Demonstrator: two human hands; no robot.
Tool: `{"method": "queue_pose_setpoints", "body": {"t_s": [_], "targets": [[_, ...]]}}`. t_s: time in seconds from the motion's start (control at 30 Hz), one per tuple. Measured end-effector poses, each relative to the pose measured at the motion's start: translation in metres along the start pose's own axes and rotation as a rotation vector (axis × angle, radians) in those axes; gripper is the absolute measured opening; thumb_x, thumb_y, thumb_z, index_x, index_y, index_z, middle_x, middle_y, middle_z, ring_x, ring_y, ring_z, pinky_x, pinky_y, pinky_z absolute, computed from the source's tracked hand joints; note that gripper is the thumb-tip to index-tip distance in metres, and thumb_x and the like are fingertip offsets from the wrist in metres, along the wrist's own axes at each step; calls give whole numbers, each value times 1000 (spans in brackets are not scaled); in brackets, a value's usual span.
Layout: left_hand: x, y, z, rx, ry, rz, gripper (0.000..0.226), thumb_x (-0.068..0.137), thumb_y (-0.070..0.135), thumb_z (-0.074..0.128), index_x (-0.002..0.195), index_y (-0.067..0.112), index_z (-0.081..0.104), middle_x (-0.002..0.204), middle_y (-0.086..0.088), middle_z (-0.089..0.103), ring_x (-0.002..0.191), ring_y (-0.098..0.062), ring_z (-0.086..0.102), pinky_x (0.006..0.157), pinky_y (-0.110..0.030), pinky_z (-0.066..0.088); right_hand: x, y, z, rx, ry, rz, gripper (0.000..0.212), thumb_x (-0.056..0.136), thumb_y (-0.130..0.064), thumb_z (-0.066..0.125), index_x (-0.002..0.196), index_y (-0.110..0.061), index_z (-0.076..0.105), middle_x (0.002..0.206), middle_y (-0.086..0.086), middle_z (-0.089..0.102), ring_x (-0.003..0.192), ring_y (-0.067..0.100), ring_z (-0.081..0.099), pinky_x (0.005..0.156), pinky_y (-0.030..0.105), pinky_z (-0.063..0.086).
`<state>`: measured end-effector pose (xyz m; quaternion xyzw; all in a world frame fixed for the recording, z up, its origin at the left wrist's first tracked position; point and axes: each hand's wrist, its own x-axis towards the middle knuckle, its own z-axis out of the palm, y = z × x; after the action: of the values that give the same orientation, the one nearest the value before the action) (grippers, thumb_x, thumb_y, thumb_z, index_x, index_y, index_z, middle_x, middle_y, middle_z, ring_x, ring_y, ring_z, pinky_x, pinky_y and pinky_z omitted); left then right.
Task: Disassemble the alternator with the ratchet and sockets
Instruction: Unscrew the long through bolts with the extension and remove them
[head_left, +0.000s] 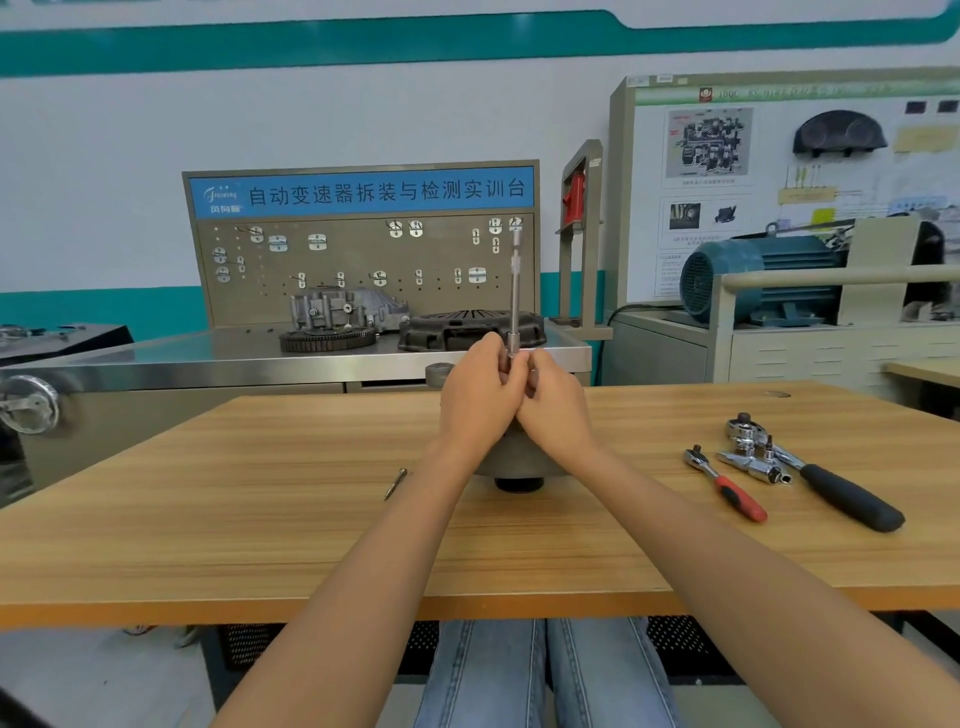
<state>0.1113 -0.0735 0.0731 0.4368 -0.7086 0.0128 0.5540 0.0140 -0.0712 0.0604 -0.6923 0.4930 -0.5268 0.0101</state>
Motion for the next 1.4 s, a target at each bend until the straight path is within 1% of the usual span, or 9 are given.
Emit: {"method": "queue_pose_setpoints", "body": {"t_s": [0.2, 0.4, 0.5, 0.63, 0.77, 0.93, 1.13, 1.2, 1.4], "targets": [[-6, -3, 4, -21, 54, 31, 29, 98, 28, 43, 71, 23, 37, 67, 4, 44, 58, -8, 40, 50, -21, 25, 1, -3, -7, 128, -46, 17, 10, 93, -24, 55, 93, -15, 60, 79, -1, 64, 76, 15, 60, 74, 43, 54], [-6, -5, 6, -26, 48, 77, 16, 100, 21, 39, 86, 19, 46, 81, 2, 51, 68, -10, 45, 57, -23, 24, 3, -8, -18, 172, -137, -16, 20, 96, -20, 50, 87, -8, 63, 59, 0, 52, 61, 21, 51, 68, 44, 49], [-4, -5, 5, -44, 37, 25, 13, 98, 24, 44, 86, 20, 47, 78, 6, 51, 68, -6, 46, 56, -22, 27, 1, -9, -21, 188, -174, -38, 18, 97, -18, 49, 98, -11, 66, 69, 14, 63, 70, 34, 60, 68, 45, 52], [-3, -3, 2, -30, 17, -13, 14, 98, 27, 47, 85, 21, 44, 74, 12, 47, 66, -1, 45, 53, -15, 28, 0, -8, -18, 242, -161, 29, 20, 96, -21, 52, 110, -11, 61, 83, 8, 68, 77, 22, 63, 71, 37, 54], [-3, -2, 1, -37, 14, -27, 15, 97, 27, 48, 86, 20, 42, 73, 11, 45, 64, -3, 44, 53, -19, 27, -1, -6, -16, 300, -104, 81, 11, 92, -22, 58, 97, -12, 56, 69, -1, 54, 65, 11, 50, 60, 29, 43], [-4, 1, 2, -35, 35, -36, 16, 98, 29, 47, 86, 19, 42, 72, 10, 45, 64, -4, 44, 54, -20, 28, 2, -8, -18, 316, -130, 88, 10, 93, -18, 55, 85, -13, 57, 74, 4, 57, 70, 15, 51, 64, 31, 45], [-4, 1, 3, -57, 35, -27, 13, 98, 24, 42, 87, 18, 45, 75, 9, 49, 67, -4, 46, 56, -22, 30, 4, -9, -23, 308, -201, 88, 13, 94, -16, 53, 82, -20, 57, 73, 5, 60, 70, 20, 55, 69, 37, 50], [-4, 2, 3, -52, 38, -28, 14, 98, 24, 44, 85, 18, 43, 73, 8, 47, 65, -4, 44, 55, -21, 29, 2, -11, -24, 319, -228, 62, 14, 95, -16, 50, 86, -22, 58, 84, 13, 67, 80, 29, 62, 78, 42, 53], [-1, 5, 0, -89, 10, -67, 20, 95, 23, 50, 78, 22, 38, 71, 7, 45, 63, -8, 42, 54, -24, 30, -1, -10, -23, 384, -207, 64, 15, 96, -17, 52, 96, -31, 57, 95, 8, 69, 93, 24, 64, 82, 36, 53]]}}
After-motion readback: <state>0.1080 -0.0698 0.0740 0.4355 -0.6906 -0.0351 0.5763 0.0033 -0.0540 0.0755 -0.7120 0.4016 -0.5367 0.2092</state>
